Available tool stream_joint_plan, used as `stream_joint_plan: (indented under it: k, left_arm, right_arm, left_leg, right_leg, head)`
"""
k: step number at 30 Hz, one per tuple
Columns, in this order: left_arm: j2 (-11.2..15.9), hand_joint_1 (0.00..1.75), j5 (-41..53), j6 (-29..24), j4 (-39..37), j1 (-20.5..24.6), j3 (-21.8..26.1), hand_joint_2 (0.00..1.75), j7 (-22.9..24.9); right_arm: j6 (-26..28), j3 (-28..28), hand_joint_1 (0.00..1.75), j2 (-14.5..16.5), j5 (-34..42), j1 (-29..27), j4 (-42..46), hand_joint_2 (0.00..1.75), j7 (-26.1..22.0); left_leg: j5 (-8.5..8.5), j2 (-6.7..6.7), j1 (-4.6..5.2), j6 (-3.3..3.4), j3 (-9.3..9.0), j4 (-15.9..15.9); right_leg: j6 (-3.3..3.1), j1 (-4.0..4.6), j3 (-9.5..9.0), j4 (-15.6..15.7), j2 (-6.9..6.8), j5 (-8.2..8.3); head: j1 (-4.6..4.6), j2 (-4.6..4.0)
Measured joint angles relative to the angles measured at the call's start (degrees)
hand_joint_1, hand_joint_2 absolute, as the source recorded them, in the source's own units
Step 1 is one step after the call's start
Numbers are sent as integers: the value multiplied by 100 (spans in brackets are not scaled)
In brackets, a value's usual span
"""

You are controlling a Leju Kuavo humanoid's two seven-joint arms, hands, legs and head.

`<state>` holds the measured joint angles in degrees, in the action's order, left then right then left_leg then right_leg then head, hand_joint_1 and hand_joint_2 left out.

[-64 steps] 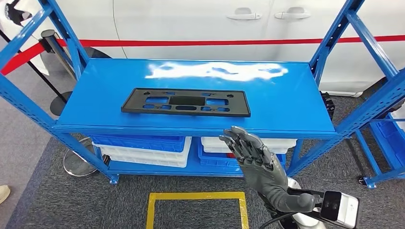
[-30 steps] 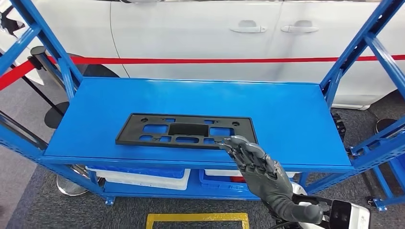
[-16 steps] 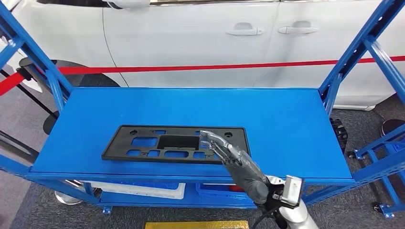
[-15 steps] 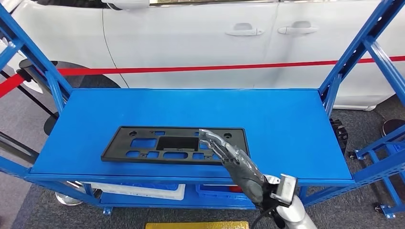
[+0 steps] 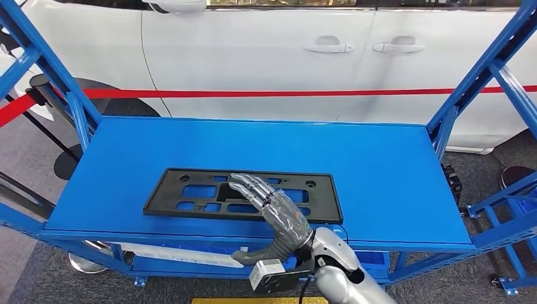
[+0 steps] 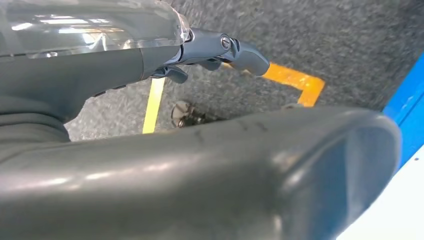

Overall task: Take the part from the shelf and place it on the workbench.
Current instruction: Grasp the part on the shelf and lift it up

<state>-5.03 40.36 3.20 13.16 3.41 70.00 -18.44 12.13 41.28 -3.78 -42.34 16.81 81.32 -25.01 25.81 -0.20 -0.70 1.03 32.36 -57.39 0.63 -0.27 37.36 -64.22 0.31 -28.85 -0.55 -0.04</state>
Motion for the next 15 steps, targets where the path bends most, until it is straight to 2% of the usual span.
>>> stream_joint_plan:
  k: [2,3,4,5,7,9,11,13,15]
  left_arm:
    - [1,0,22,1,0,3,1,0,-8]
    - [1,0,33,1,0,2,1,0,-9]
    - [1,0,43,1,0,2,1,0,-9]
    - [1,0,49,2,0,2,1,0,-8]
    - [-4,0,52,12,0,2,1,0,-7]
    - [-11,0,59,22,0,5,1,0,-7]
    - [-14,0,65,25,0,8,2,0,-7]
    - [-14,0,81,18,0,2,4,0,-9]
    - [-15,0,103,9,0,-2,7,0,-14]
  right_arm:
    - [321,124,0,0,-296,62,-210,175,80]
    - [499,184,0,0,-478,81,-324,175,141]
    - [680,241,0,0,-673,101,-432,175,214]
    - [835,288,0,4,-850,124,-521,175,284]
    - [1104,374,0,45,-1186,195,-691,175,446]
    - [1291,448,0,131,-1471,256,-859,175,624]
    - [1419,521,0,218,-1700,281,-1029,175,777]
    - [1526,602,0,308,-1905,320,-1239,175,911]
    - [1628,692,0,431,-2089,383,-1503,175,1024]
  left_leg:
    - [-1,2,6,18,4,0]
    - [2,1,9,20,4,-4]
    - [6,-2,9,20,4,-10]
    - [12,-7,9,15,1,-17]
    - [34,-14,11,-12,-6,-38]
    - [58,-15,28,-63,3,-63]
    - [66,-14,40,-123,8,-62]
    - [124,-13,27,-187,21,-106]
    - [380,-11,10,-247,190,-496]
  right_leg:
    - [32,-14,328,-723,-3,-342]
    - [42,-22,429,-952,-3,-399]
    - [46,-29,440,-990,-4,-355]
    - [42,-36,347,-814,-4,-218]
    - [5,-43,-37,-75,-5,116]
    - [-40,-23,-288,443,-4,259]
    - [-79,-3,-304,518,2,257]
    - [-135,-21,-321,557,3,278]
    - [-190,-39,-340,594,-2,295]
  head:
    - [8,0]
    - [9,0]
    - [9,0]
    - [10,0]
    - [10,0]
    - [7,0]
    - [4,0]
    - [2,0]
    - [-2,0]
